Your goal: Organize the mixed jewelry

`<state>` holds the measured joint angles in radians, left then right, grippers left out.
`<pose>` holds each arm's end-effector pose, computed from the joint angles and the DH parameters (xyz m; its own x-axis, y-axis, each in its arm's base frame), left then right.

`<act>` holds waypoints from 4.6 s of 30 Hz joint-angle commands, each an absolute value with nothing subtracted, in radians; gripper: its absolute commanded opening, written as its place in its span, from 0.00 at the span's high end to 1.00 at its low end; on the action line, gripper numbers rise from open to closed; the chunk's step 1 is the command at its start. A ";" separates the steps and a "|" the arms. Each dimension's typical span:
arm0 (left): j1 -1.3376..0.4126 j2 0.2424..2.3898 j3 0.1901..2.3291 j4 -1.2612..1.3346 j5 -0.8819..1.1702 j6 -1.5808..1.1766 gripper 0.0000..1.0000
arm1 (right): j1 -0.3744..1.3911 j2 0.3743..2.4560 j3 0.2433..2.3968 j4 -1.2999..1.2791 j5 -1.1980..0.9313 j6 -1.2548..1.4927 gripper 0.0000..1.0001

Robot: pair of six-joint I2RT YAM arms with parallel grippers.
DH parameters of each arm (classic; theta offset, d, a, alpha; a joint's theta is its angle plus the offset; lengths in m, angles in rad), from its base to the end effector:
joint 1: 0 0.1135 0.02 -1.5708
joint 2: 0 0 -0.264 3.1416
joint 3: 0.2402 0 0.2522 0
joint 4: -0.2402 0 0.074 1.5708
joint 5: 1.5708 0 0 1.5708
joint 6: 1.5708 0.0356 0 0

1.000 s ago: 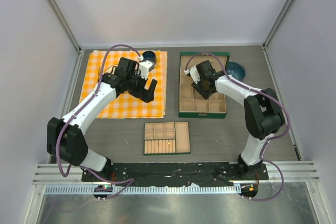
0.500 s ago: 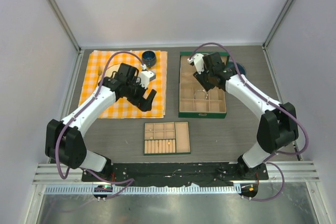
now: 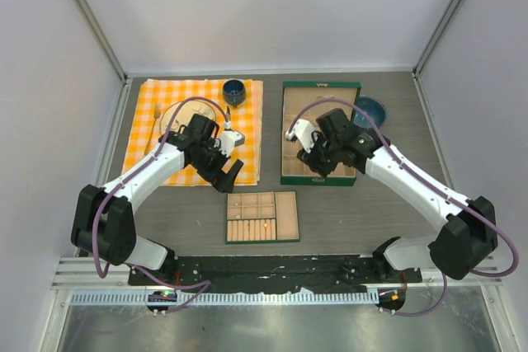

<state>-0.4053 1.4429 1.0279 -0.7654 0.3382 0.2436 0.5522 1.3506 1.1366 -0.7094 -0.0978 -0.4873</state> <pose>0.2486 -0.1195 0.2320 -0.7070 0.5510 -0.4433 0.6786 0.7051 -0.2060 0.2369 0.1501 0.2904 -0.3321 -0.7520 -0.5694 -0.8236 0.5255 -0.2136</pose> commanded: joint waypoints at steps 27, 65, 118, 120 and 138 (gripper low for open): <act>-0.223 1.517 1.258 -0.646 0.212 0.218 0.00 | 1.169 1.462 0.905 -0.572 -0.192 -0.523 0.54; -0.156 1.598 1.282 -0.643 0.232 0.238 0.00 | 1.258 1.540 0.931 -0.580 -0.196 -0.469 0.99; -0.155 1.618 1.328 -0.647 0.238 0.253 0.00 | 0.694 1.373 1.243 -0.976 -0.107 -0.894 0.99; -0.155 1.623 1.328 -0.647 0.238 0.252 0.00 | 0.663 1.368 1.232 -0.974 -0.120 -0.936 0.99; -0.155 1.663 1.356 -0.658 0.245 0.247 0.00 | 0.330 1.397 1.144 -0.983 -0.363 -1.359 0.99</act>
